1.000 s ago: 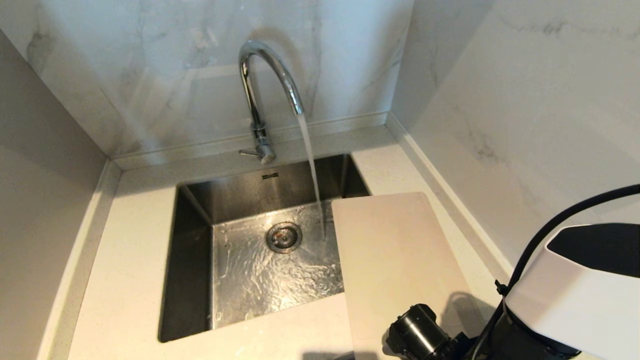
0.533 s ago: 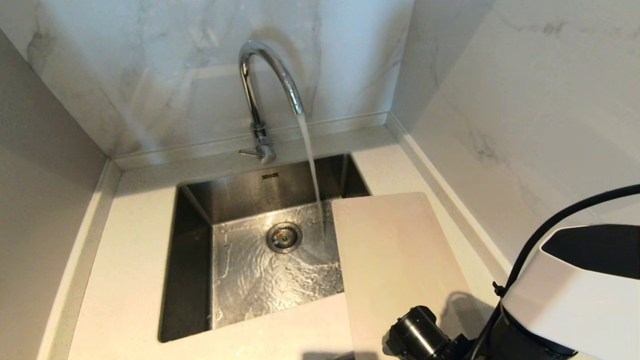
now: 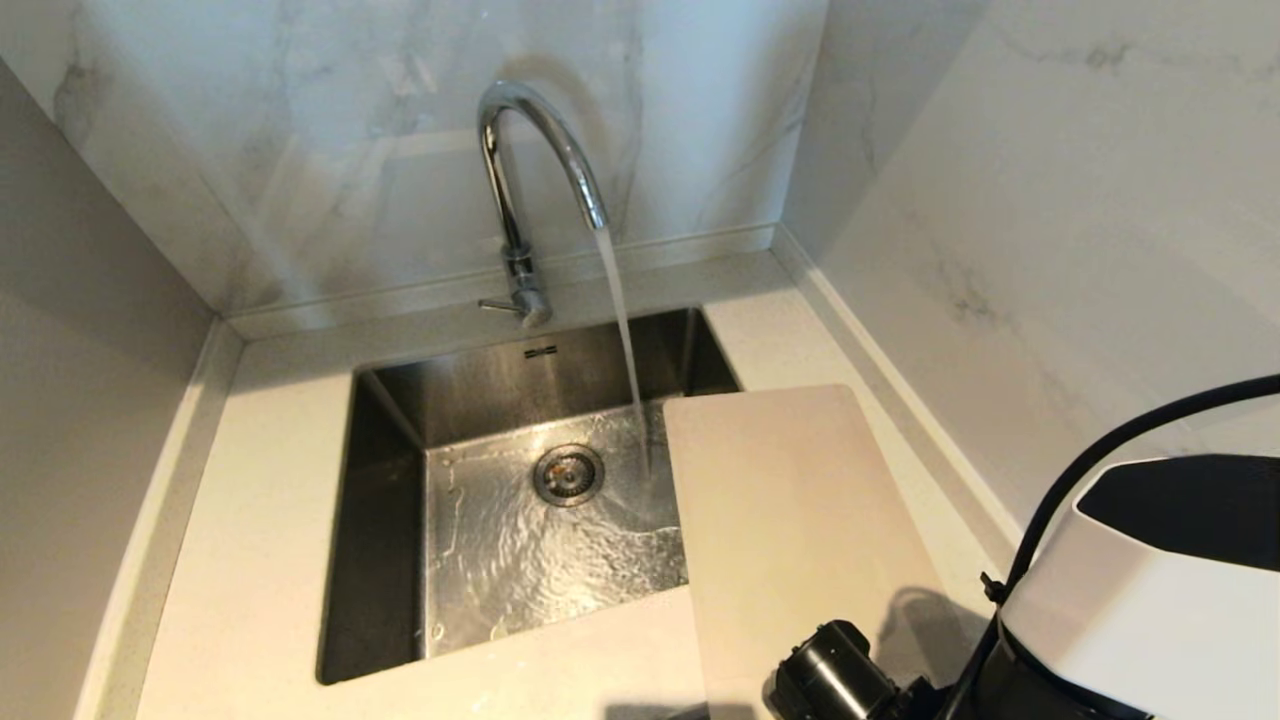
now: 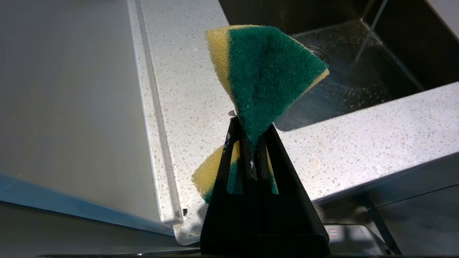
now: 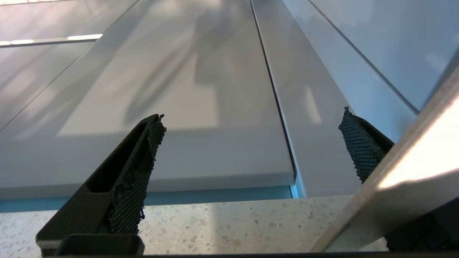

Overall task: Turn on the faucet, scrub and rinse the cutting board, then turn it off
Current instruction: Pick up the cutting board

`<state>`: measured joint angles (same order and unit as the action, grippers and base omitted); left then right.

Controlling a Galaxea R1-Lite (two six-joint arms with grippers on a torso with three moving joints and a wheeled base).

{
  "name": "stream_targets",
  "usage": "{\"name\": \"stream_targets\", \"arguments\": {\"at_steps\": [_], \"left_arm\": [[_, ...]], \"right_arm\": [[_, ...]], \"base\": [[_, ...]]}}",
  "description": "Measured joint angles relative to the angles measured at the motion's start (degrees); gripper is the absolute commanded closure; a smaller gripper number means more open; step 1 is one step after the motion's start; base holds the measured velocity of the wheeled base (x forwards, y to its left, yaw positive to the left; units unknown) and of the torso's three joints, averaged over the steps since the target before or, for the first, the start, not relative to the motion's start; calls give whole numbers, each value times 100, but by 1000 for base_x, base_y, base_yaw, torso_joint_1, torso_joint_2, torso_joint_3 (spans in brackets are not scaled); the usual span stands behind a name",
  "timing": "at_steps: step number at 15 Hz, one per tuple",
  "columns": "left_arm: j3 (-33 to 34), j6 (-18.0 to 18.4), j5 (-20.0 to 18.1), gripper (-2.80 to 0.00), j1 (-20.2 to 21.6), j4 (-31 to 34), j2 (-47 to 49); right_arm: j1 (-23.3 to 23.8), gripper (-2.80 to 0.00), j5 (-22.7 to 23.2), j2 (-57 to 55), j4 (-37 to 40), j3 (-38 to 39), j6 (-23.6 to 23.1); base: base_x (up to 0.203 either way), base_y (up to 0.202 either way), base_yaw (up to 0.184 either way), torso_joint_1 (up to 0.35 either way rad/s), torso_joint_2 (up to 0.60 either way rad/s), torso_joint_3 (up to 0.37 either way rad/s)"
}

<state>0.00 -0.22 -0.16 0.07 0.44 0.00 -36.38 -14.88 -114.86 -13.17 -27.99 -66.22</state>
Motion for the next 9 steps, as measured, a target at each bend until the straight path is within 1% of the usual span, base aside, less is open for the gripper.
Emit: {"name": "stream_targets", "arguments": {"at_steps": [9], "left_arm": [[0, -2, -2, 0, 0, 0, 0]], "right_arm": [[24, -280, 102, -203, -13, -23, 4]], "base": [[0, 0, 0, 0, 0, 0]]}}
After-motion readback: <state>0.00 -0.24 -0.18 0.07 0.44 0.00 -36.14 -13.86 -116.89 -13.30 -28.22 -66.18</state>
